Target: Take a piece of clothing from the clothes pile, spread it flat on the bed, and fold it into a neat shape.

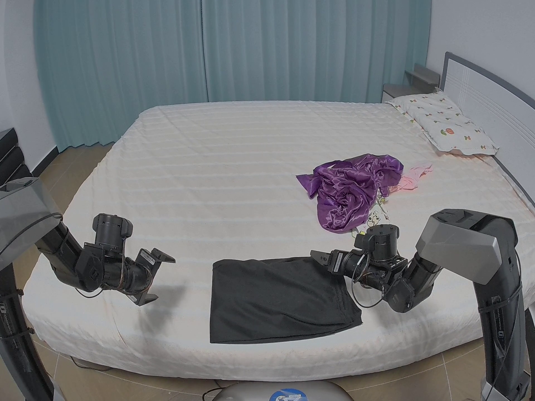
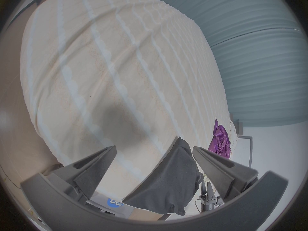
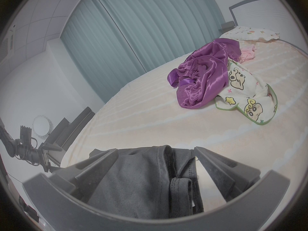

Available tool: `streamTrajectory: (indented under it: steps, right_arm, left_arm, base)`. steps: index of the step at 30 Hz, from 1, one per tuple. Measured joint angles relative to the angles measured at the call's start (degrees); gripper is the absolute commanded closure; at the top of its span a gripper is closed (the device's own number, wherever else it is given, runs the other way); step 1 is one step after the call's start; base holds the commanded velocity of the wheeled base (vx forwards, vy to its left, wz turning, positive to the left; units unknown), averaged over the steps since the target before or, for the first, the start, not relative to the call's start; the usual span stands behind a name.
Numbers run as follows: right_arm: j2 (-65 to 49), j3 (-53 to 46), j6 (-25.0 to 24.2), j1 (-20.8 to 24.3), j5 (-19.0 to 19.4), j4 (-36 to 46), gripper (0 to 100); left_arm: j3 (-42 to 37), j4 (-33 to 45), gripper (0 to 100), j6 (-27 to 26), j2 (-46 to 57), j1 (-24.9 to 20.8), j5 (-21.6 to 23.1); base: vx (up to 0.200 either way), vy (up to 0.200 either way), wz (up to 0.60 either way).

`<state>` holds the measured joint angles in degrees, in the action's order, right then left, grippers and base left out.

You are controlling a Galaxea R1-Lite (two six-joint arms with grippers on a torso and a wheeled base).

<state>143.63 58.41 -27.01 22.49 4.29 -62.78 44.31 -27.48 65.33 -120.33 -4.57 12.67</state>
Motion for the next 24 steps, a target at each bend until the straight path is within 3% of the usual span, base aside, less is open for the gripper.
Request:
streamTrajectory:
  steps: [17,18,24]
  right_arm:
    - [0.3,-1.3,-0.2,1.9,0.2,0.9,0]
    - [0.3,-1.3,-0.1,1.9,0.3,1.0,100]
    - [0.2,-1.4,-0.1,2.0,0.4,2.0,100]
  left_arm:
    - [0.3,-0.1,0,0.0,-0.2,0.0,-0.3]
    - [0.3,-0.1,0,0.0,-0.2,0.0,-0.3]
    - [0.4,-0.1,0,0.0,-0.3,0.0,-0.3]
  base:
    - [0.000,0.000,0.00]
    - [0.000,0.000,0.00]
    - [0.000,0.000,0.00]
